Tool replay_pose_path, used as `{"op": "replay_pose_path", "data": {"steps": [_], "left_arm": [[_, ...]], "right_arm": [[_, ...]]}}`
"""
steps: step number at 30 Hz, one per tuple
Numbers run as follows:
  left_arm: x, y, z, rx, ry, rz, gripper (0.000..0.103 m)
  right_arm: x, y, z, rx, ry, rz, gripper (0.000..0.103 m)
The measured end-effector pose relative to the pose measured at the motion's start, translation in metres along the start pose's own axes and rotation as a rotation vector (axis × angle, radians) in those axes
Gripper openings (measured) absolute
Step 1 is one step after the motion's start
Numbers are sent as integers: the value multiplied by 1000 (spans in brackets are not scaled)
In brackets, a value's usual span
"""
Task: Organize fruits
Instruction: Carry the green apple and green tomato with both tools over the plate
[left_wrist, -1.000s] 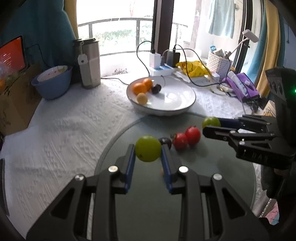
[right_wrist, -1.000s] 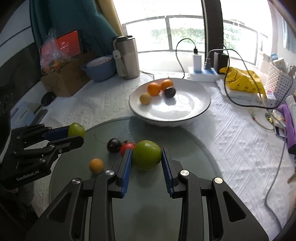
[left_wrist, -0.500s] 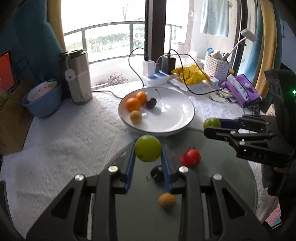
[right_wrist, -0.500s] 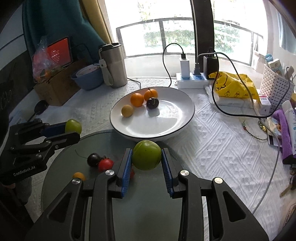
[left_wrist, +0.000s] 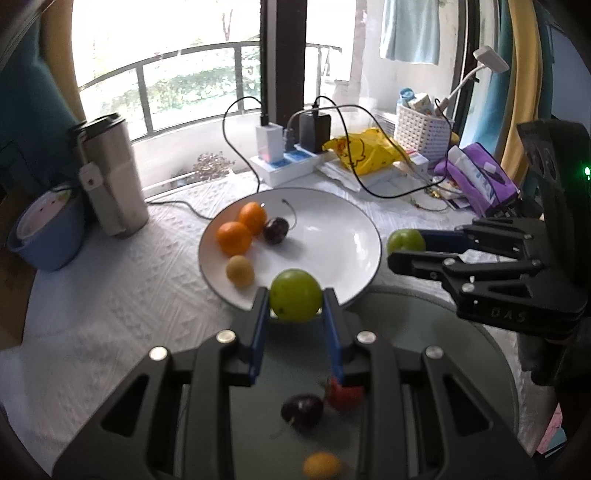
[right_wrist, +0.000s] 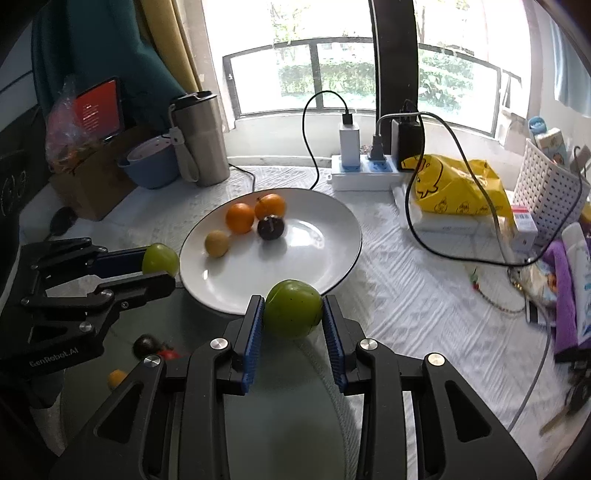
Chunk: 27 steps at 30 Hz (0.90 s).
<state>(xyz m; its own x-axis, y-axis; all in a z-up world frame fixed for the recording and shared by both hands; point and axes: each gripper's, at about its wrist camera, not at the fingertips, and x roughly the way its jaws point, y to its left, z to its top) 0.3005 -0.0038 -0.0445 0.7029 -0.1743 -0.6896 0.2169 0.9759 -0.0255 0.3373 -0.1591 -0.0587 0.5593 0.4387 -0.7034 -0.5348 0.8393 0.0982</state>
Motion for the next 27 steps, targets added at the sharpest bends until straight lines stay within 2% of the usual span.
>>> {"op": "replay_pose_path", "data": {"steps": [13, 20, 23, 27], "left_arm": [[40, 9, 40, 57, -7, -42, 29], [64, 17, 60, 41, 10, -69, 29], [77, 24, 71, 0, 24, -73, 29], [94, 22, 81, 15, 45, -67, 29]], "right_arm": [[25, -12, 25, 1, -12, -11, 34], [39, -17, 32, 10, -6, -9, 34], [46, -19, 35, 15, -4, -9, 34], [55, -23, 39, 27, -2, -16, 34]]}}
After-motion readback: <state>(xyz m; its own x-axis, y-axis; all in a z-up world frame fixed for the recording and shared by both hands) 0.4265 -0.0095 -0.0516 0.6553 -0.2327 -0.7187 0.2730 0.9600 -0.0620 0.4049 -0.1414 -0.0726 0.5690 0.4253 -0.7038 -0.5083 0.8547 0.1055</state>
